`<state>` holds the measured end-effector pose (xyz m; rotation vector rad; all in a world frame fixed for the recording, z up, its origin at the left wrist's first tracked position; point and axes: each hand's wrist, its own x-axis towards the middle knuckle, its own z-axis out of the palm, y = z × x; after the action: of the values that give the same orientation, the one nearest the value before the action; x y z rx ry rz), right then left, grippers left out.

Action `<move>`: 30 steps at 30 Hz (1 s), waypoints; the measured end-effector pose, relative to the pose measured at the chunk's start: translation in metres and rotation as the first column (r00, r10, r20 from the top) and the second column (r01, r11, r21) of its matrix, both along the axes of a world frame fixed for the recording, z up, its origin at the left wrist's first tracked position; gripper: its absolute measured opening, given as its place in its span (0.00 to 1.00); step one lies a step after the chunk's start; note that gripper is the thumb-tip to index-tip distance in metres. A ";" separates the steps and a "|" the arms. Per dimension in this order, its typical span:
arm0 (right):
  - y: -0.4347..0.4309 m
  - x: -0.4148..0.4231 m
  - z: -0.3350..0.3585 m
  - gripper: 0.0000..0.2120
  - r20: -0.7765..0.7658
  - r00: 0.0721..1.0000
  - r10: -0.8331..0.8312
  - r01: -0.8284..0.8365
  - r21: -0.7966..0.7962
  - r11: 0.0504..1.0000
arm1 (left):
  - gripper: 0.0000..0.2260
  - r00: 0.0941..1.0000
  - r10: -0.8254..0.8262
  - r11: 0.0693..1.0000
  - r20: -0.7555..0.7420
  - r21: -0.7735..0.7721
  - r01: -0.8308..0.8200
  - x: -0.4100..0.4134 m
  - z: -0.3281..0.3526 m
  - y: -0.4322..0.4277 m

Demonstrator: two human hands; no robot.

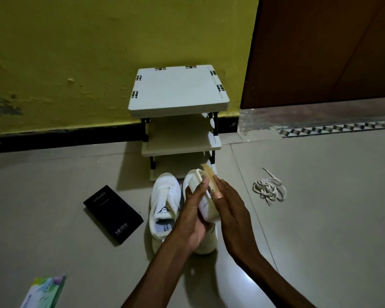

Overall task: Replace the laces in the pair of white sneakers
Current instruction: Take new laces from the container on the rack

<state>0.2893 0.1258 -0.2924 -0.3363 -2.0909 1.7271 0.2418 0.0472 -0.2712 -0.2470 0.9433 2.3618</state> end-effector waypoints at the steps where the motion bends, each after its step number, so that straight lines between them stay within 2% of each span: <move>1: 0.001 0.001 0.000 0.25 -0.004 1.000 -0.010 0.010 -0.013 1.000 | 0.15 1.000 0.007 1.000 -0.013 -0.012 -0.007 -0.001 -0.002 -0.001; 3: 0.002 0.001 0.001 0.20 -0.015 1.000 -0.012 0.011 -0.022 1.000 | 0.15 0.998 0.043 0.998 -0.039 -0.039 -0.045 -0.001 -0.003 0.000; 5: 0.002 0.002 0.001 0.18 -0.008 1.000 -0.017 0.017 -0.003 1.000 | 0.16 0.993 0.102 0.983 -0.063 -0.146 -0.110 -0.002 -0.007 0.002; 8: 0.002 0.002 -0.007 0.23 0.017 0.999 -0.038 0.038 0.046 0.998 | 0.20 0.975 0.095 0.912 -0.202 -0.375 -0.167 -0.001 -0.014 0.006; 10: 0.002 0.001 -0.011 0.26 0.033 0.998 -0.057 0.055 0.050 0.997 | 0.21 0.965 0.080 0.881 -0.251 -0.435 -0.186 -0.002 -0.016 0.007; 13: 0.002 0.001 -0.011 0.24 0.021 0.998 -0.066 0.065 0.048 0.997 | 0.16 0.958 0.024 0.912 -0.287 -0.387 -0.138 0.001 -0.012 0.007; 15: 0.002 0.001 -0.008 0.25 0.009 0.997 -0.071 0.070 0.046 0.996 | 0.11 0.977 0.036 0.964 -0.211 -0.249 -0.090 0.003 -0.007 0.004; 18: 0.004 0.002 -0.002 0.22 -0.012 0.997 -0.072 0.072 0.022 0.997 | 0.14 0.993 -0.034 0.999 -0.113 0.014 0.036 0.004 -0.002 -0.004; 19: 0.005 0.003 -0.002 0.22 -0.007 0.998 -0.065 0.065 0.014 0.998 | 0.14 0.991 -0.063 0.995 -0.117 0.065 0.071 0.003 0.000 -0.007; 20: 0.005 0.004 -0.001 0.21 0.010 0.998 -0.060 0.060 0.007 0.998 | 0.18 0.988 -0.087 0.992 -0.128 0.075 0.097 0.003 0.002 -0.011; 22: 0.006 0.005 0.000 0.18 0.034 0.998 -0.056 0.056 -0.006 0.998 | 0.31 0.969 -0.156 0.988 -0.193 -0.019 0.155 0.001 -0.004 -0.015; 23: 0.006 0.005 0.000 0.17 0.029 0.998 -0.053 0.053 -0.007 0.999 | 0.33 0.953 -0.191 0.980 -0.236 -0.101 0.172 0.001 -0.006 -0.015; 26: 0.005 0.004 0.005 0.16 0.024 0.998 -0.063 0.063 -0.001 0.998 | 0.33 0.916 -0.233 0.951 -0.326 -0.274 0.145 0.002 -0.007 -0.015; 30: 0.005 0.003 0.007 0.16 0.005 0.999 -0.048 0.048 -0.034 0.998 | 0.29 0.934 -0.183 0.956 -0.306 -0.278 0.096 0.000 -0.008 -0.012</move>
<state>0.2926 0.1311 -0.2853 -0.3973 -2.0414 1.7373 0.2413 0.0357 -0.2790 0.1196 1.3840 2.1817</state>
